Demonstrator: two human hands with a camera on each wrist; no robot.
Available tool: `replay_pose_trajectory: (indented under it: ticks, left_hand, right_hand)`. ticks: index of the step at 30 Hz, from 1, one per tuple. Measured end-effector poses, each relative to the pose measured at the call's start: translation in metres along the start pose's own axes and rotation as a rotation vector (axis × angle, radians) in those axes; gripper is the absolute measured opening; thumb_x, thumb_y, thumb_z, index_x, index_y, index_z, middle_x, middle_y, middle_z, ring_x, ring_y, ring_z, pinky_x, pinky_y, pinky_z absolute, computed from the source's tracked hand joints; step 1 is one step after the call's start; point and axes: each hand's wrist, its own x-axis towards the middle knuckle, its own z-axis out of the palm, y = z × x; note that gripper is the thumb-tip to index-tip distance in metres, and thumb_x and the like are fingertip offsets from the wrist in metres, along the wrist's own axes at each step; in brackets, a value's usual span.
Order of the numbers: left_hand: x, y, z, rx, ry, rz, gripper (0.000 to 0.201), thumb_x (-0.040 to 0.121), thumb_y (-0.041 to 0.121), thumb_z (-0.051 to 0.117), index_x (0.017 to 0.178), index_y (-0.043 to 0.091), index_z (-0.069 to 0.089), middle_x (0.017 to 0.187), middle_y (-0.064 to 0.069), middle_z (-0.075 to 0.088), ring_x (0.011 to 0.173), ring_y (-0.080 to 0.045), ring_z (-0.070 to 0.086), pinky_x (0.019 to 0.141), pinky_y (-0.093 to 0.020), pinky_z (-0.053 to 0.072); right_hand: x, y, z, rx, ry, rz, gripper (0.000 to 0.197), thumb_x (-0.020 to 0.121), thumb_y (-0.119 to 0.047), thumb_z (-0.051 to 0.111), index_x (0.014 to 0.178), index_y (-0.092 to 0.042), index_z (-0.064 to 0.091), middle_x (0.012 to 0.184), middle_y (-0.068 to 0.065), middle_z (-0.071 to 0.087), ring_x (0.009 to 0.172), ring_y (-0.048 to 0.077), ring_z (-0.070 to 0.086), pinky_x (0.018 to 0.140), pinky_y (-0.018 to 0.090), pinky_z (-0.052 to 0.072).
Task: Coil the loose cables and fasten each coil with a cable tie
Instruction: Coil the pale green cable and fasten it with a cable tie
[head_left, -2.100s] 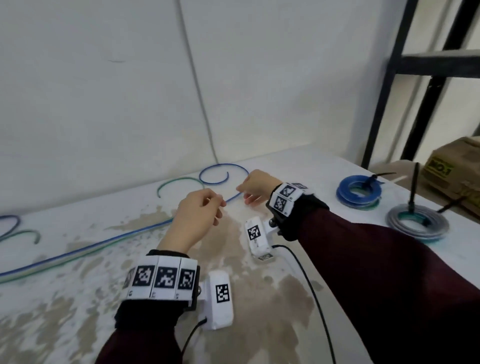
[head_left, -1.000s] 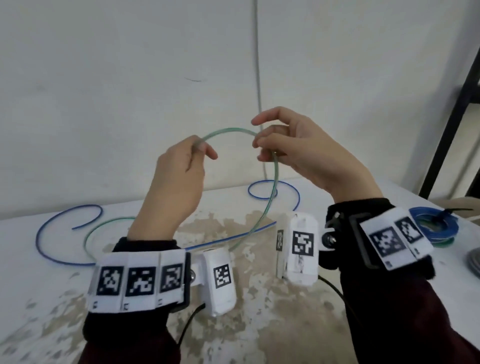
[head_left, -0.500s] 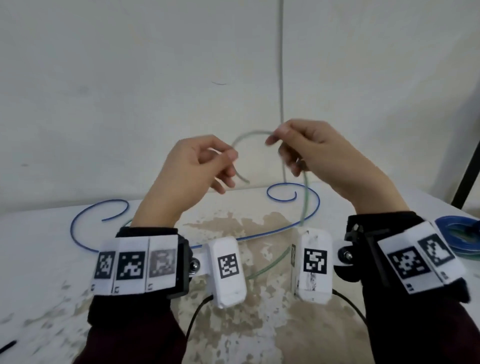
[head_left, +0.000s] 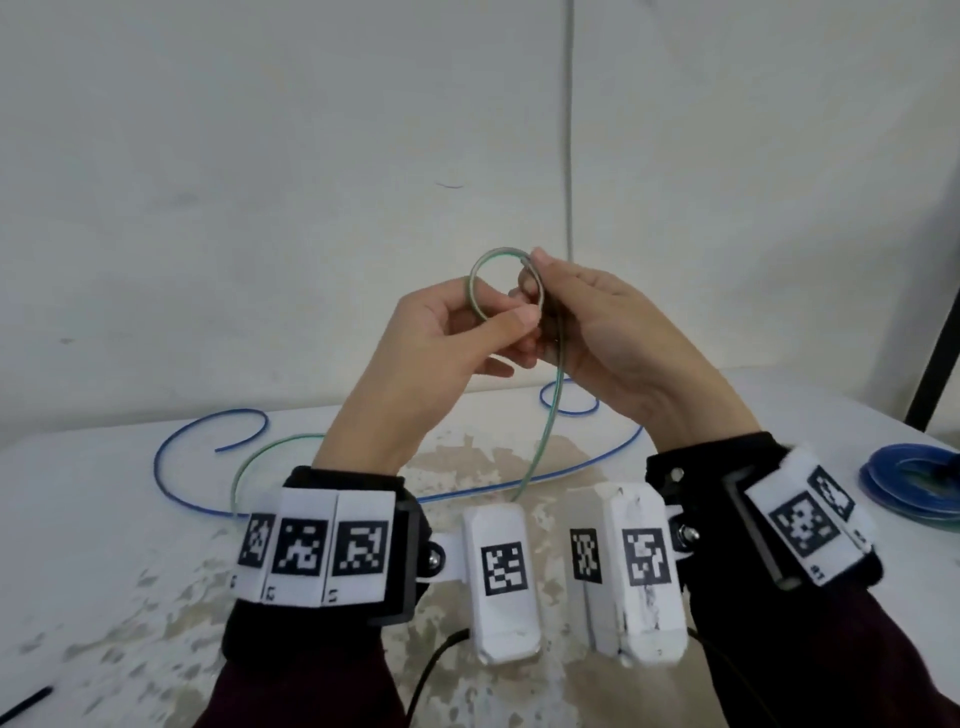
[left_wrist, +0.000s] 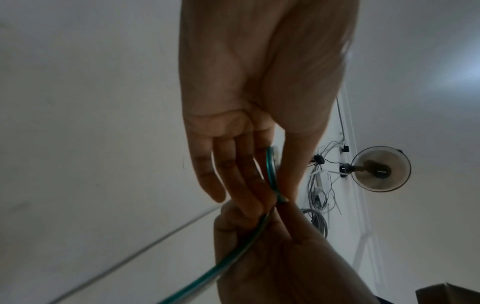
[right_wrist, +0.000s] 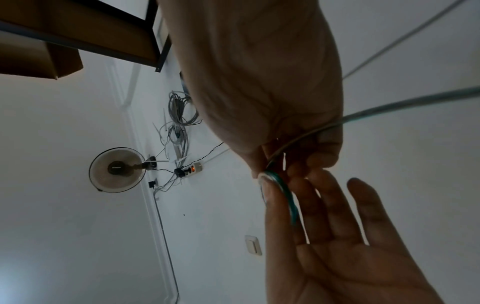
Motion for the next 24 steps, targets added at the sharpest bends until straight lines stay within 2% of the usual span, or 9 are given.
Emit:
replay_pose_trajectory:
  ticks: [3, 5, 7, 10, 13, 16, 20, 22, 24]
  left_hand:
    - [0.002, -0.001, -0.005, 0.030, -0.004, 0.002, 0.023, 0.091, 0.021, 0.060, 0.084, 0.000, 0.061, 0.072, -0.010, 0.059, 0.066, -0.021, 0.054, 0.066, -0.029, 0.048]
    - [0.001, 0.001, -0.008, 0.040, -0.018, 0.004, 0.027, 0.091, 0.028, 0.058, 0.077, 0.005, 0.061, 0.067, -0.011, 0.051, 0.061, -0.020, 0.048, 0.060, -0.027, 0.046]
    - [0.000, 0.004, -0.010, 0.060, -0.052, 0.024, 0.030, 0.094, 0.027, 0.053, 0.069, 0.011, 0.055, 0.057, -0.003, 0.047, 0.051, -0.016, 0.040, 0.054, -0.025, 0.043]
    - [-0.001, 0.005, -0.011, 0.082, -0.075, 0.069, 0.030, 0.098, 0.023, 0.048, 0.071, 0.009, 0.050, 0.051, 0.003, 0.035, 0.047, -0.014, 0.033, 0.052, -0.026, 0.042]
    - [0.001, 0.004, -0.011, 0.104, -0.037, 0.101, 0.030, 0.100, 0.019, 0.045, 0.073, 0.007, 0.048, 0.049, 0.005, 0.031, 0.045, -0.013, 0.030, 0.049, -0.028, 0.040]
    - [0.003, 0.000, -0.013, 0.178, 0.048, 0.181, 0.031, 0.101, 0.019, 0.045, 0.072, 0.006, 0.046, 0.051, 0.009, 0.038, 0.046, -0.011, 0.032, 0.047, -0.030, 0.038]
    - [0.005, -0.003, -0.008, 0.208, 0.176, 0.294, 0.030, 0.101, 0.015, 0.043, 0.074, 0.001, 0.043, 0.054, 0.010, 0.046, 0.051, -0.011, 0.041, 0.048, -0.022, 0.036]
    - [0.005, -0.001, -0.007, 0.172, 0.164, 0.243, 0.032, 0.101, 0.013, 0.043, 0.073, -0.001, 0.047, 0.051, 0.011, 0.046, 0.050, -0.008, 0.045, 0.048, -0.019, 0.037]
    - [0.005, 0.000, -0.012, 0.187, 0.072, 0.117, 0.042, 0.101, 0.021, 0.042, 0.077, -0.010, 0.056, 0.053, 0.007, 0.047, 0.053, -0.010, 0.043, 0.051, -0.024, 0.037]
  right_hand:
    - [-0.002, -0.001, 0.003, -0.110, -0.068, 0.032, 0.036, 0.101, -0.028, 0.039, 0.073, -0.012, 0.055, 0.064, 0.001, 0.052, 0.055, 0.009, 0.047, 0.054, 0.020, 0.040]
    - [-0.004, -0.002, 0.005, -0.185, -0.129, 0.054, 0.036, 0.101, -0.031, 0.039, 0.072, -0.014, 0.052, 0.065, 0.000, 0.053, 0.055, 0.008, 0.046, 0.052, 0.017, 0.038]
    - [-0.006, -0.003, 0.008, -0.223, -0.139, 0.077, 0.037, 0.100, -0.033, 0.040, 0.068, -0.016, 0.049, 0.061, -0.003, 0.049, 0.051, 0.009, 0.039, 0.048, 0.017, 0.034]
    - [-0.008, -0.008, 0.010, -0.238, -0.064, 0.089, 0.036, 0.098, -0.034, 0.047, 0.067, -0.014, 0.048, 0.056, -0.004, 0.036, 0.043, 0.008, 0.021, 0.040, 0.017, 0.022]
    - [-0.007, -0.009, 0.011, -0.186, -0.021, 0.097, 0.039, 0.099, -0.029, 0.047, 0.065, -0.012, 0.054, 0.056, -0.001, 0.036, 0.044, 0.008, 0.019, 0.039, 0.016, 0.020]
    - [-0.007, -0.009, 0.011, -0.066, -0.048, 0.134, 0.038, 0.101, -0.019, 0.040, 0.073, -0.007, 0.063, 0.061, 0.002, 0.046, 0.048, 0.010, 0.030, 0.042, 0.018, 0.025]
    - [-0.006, -0.003, 0.014, -0.043, -0.124, 0.140, 0.042, 0.101, -0.029, 0.037, 0.069, -0.016, 0.059, 0.071, -0.001, 0.061, 0.064, 0.010, 0.057, 0.055, 0.021, 0.041]
    - [-0.004, -0.002, 0.014, -0.021, -0.124, 0.134, 0.040, 0.102, -0.030, 0.035, 0.066, -0.017, 0.047, 0.066, -0.002, 0.058, 0.068, 0.011, 0.060, 0.062, 0.021, 0.042]
    - [-0.004, -0.001, 0.013, -0.055, -0.146, 0.138, 0.038, 0.101, -0.029, 0.035, 0.066, -0.017, 0.043, 0.058, -0.003, 0.049, 0.067, 0.013, 0.054, 0.071, 0.024, 0.043]
